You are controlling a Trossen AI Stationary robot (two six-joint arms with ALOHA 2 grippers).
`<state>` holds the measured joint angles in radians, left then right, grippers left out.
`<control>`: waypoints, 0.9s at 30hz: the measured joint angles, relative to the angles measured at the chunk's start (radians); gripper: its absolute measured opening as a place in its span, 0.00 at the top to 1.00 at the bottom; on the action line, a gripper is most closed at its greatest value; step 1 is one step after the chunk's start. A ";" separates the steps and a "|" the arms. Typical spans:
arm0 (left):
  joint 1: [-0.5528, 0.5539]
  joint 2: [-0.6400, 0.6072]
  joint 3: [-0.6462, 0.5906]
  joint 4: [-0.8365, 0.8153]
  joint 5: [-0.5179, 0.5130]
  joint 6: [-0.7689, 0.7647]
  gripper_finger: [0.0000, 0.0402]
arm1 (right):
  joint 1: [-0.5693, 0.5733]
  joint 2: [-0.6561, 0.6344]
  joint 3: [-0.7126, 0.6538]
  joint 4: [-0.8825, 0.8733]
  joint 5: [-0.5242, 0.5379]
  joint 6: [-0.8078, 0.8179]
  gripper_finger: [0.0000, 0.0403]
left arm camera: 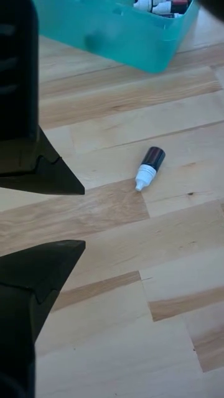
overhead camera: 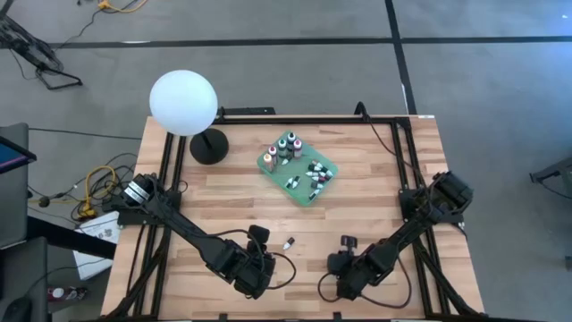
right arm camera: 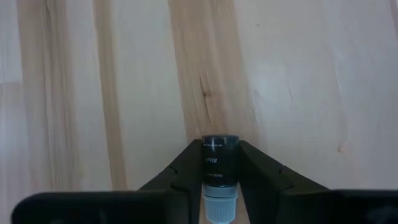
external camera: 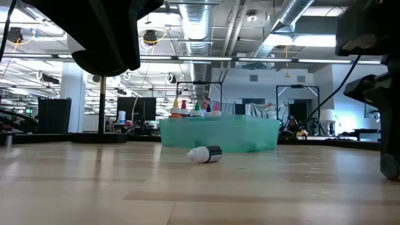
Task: Pick & Place food coloring
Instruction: Put the small black food coloring bottle into the green bin
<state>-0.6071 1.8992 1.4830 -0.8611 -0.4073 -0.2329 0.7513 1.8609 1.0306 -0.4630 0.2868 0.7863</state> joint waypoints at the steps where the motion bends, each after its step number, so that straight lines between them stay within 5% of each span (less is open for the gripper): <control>1: 0.000 0.000 0.000 -0.003 0.000 0.000 0.70 | 0.000 0.002 0.011 -0.014 -0.002 -0.012 0.81; 14: 0.000 0.000 0.000 -0.025 0.000 -0.014 0.70 | -0.038 0.001 0.122 -0.237 0.059 -0.095 0.81; 27: 0.000 0.000 0.000 -0.068 -0.024 -0.067 0.70 | -0.201 -0.002 0.277 -0.502 0.292 -0.351 0.81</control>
<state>-0.6071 1.8992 1.4830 -0.9291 -0.4317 -0.2999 0.5500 1.8587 1.3071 -0.9653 0.5792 0.4349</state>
